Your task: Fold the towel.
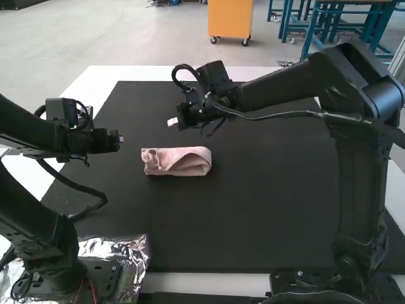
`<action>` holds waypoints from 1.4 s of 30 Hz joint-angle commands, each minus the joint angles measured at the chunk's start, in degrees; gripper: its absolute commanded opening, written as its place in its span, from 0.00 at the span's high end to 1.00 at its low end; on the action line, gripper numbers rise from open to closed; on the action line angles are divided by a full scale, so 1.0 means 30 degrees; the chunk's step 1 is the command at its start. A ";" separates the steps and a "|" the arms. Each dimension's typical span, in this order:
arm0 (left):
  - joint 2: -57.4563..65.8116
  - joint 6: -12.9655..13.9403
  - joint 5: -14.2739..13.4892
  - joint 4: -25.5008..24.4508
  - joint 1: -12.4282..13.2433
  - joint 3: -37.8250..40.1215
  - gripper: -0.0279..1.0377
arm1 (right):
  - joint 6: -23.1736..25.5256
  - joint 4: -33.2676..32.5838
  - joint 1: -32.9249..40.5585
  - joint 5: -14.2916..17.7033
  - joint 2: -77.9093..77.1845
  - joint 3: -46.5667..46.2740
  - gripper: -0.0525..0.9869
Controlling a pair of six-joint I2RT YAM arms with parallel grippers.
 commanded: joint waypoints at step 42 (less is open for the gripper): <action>-0.2071 -0.0372 -0.0149 -0.0565 -0.0532 0.0632 0.06 | 0.3392 0.8929 -0.0728 -0.0475 0.4301 -0.2185 0.97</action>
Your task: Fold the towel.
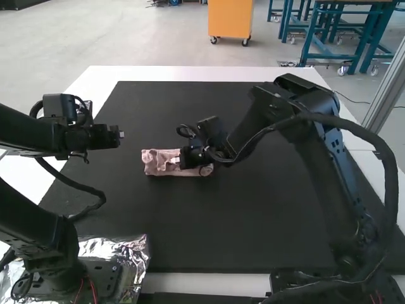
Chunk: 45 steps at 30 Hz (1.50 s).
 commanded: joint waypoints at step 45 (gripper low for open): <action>-2.1173 -0.1479 0.0122 -0.3461 -0.3280 0.3408 0.06 | -0.5148 -1.3567 -1.3047 0.6840 -4.2387 -0.7487 0.08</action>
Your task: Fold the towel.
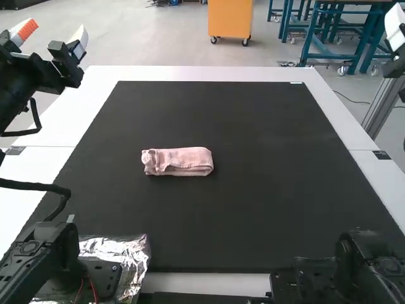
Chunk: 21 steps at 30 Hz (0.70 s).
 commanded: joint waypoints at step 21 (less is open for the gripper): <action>-0.5038 0.4162 0.0738 -0.3497 0.0036 -0.2903 0.06 | -0.8062 -0.5347 -0.1885 0.0300 -0.1978 -0.2553 0.08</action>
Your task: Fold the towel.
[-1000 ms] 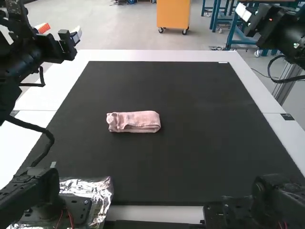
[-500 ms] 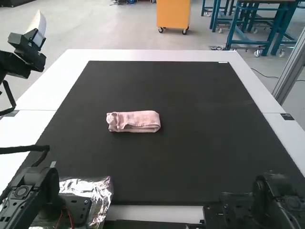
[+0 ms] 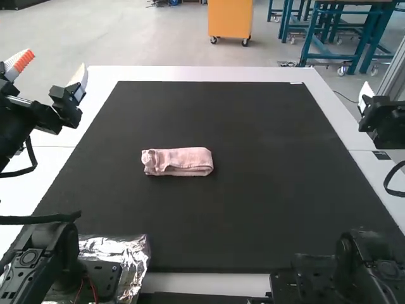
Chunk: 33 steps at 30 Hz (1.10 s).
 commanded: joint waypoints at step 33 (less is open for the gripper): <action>-0.0018 -0.5142 -0.7690 0.3010 0.0145 -1.0539 0.06 | 0.1475 0.8658 -0.0407 0.3681 -0.0149 -1.2725 0.08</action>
